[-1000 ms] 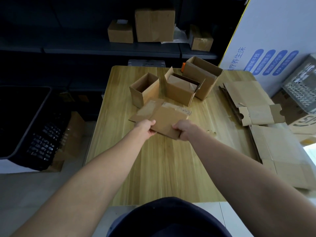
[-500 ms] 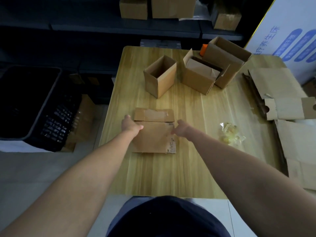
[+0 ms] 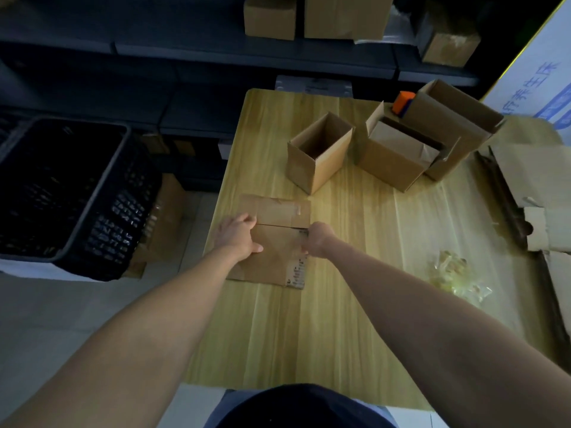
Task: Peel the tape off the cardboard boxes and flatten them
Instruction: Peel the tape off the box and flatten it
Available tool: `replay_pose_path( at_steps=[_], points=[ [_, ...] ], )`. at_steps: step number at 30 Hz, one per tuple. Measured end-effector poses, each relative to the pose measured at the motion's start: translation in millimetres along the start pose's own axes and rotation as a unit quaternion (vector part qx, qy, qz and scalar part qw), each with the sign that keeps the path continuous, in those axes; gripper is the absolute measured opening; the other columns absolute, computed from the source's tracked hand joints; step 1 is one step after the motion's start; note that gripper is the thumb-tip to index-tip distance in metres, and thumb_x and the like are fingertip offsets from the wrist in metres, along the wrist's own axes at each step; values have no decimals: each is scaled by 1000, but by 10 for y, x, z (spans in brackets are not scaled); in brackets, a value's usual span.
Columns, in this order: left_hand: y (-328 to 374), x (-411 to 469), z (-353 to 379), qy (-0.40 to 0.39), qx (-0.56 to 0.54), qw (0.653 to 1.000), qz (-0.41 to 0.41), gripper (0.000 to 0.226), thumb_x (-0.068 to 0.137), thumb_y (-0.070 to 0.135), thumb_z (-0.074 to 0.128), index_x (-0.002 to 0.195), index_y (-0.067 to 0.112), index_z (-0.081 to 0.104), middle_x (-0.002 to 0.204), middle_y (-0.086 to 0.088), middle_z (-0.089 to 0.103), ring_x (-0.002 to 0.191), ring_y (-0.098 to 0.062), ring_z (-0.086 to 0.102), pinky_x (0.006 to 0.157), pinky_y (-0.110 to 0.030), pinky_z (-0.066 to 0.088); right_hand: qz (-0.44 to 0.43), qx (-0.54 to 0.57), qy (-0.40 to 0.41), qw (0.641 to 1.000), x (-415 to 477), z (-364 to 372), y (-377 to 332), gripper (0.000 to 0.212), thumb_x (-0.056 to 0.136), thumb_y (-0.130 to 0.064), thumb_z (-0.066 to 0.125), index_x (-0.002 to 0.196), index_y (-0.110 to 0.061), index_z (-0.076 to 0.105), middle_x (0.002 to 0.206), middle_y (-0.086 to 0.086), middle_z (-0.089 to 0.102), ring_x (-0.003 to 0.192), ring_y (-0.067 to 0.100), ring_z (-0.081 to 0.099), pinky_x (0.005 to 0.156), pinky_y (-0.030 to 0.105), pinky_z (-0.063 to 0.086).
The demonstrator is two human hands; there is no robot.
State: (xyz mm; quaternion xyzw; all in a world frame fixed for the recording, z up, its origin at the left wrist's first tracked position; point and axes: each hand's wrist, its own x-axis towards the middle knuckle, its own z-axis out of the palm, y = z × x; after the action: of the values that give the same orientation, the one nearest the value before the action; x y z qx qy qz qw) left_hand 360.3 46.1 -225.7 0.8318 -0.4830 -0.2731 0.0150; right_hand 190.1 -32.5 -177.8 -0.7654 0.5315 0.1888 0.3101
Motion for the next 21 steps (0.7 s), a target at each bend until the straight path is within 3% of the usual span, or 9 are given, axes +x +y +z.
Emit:
replay_pose_path(
  at_steps=[3, 5, 7, 8, 11, 14, 17, 19, 21],
  points=[
    [59, 79, -39, 16, 21, 1000, 9, 81, 81, 34, 71, 149, 25, 27, 157, 6, 20, 145, -24, 13, 118, -44, 14, -5, 5, 182, 983, 4, -274, -118, 20, 93, -5, 43, 106, -5, 57, 98, 9, 59, 90, 27, 60, 68, 32, 49],
    [88, 118, -56, 29, 37, 999, 17, 81, 81, 34, 71, 148, 24, 28, 156, 4, 22, 144, -24, 16, 118, -45, 14, -84, -8, 346, 934, 15, -482, -210, 23, 94, -11, 45, 114, -6, 55, 108, 10, 57, 97, 26, 56, 79, 33, 49],
    [96, 142, -69, 37, 45, 998, 13, 80, 80, 36, 72, 148, 26, 30, 155, 5, 25, 142, -24, 19, 118, -44, 14, -163, -55, 431, 886, 72, -658, -287, 31, 94, -17, 49, 123, -7, 53, 120, 11, 53, 110, 27, 48, 94, 35, 41],
    [92, 154, -64, 42, 48, 998, 13, 78, 79, 37, 72, 146, 26, 32, 155, 4, 26, 141, -24, 22, 117, -43, 15, -171, -84, 432, 882, 110, -734, -322, 36, 93, -20, 51, 127, -8, 50, 126, 10, 50, 117, 27, 44, 99, 37, 37],
    [68, 160, -40, 52, 44, 997, 21, 72, 79, 40, 71, 141, 25, 37, 154, 3, 29, 140, -25, 24, 116, -43, 18, -112, -163, 340, 919, 277, -870, -357, 49, 91, -30, 55, 136, -14, 43, 136, 5, 47, 131, 27, 34, 112, 43, 21],
    [95, 126, -39, 46, 76, 995, 54, 69, 86, 37, 65, 144, 19, 34, 156, -1, 25, 145, -25, 14, 119, -43, 12, -57, -193, 268, 942, 342, -884, -350, 36, 92, -25, 54, 127, -17, 52, 124, 7, 58, 126, 29, 40, 115, 49, 13],
    [182, 47, -54, 52, 98, 986, 122, 54, 90, 24, 61, 140, 13, 43, 152, -4, 34, 144, -23, 20, 119, -39, 15, -60, -186, 306, 932, 293, -900, -297, 26, 93, -12, 51, 118, -17, 57, 112, 7, 63, 118, 28, 49, 117, 46, 13],
    [235, -20, -110, 57, 44, 989, 127, 50, 90, 17, 61, 137, 11, 46, 147, -5, 41, 136, -22, 35, 115, -36, 26, -73, -179, 365, 911, 217, -975, -254, 21, 92, -9, 51, 111, -16, 58, 104, 6, 66, 110, 27, 55, 115, 42, 18],
    [325, -90, -248, 80, -37, 990, 114, 43, 92, 16, 59, 134, 11, 49, 141, -4, 47, 123, -21, 49, 102, -31, 41, -87, -152, 411, 895, 108, -1114, -208, 15, 94, -12, 48, 106, -15, 58, 100, 5, 66, 104, 26, 57, 112, 40, 22]
  ],
)
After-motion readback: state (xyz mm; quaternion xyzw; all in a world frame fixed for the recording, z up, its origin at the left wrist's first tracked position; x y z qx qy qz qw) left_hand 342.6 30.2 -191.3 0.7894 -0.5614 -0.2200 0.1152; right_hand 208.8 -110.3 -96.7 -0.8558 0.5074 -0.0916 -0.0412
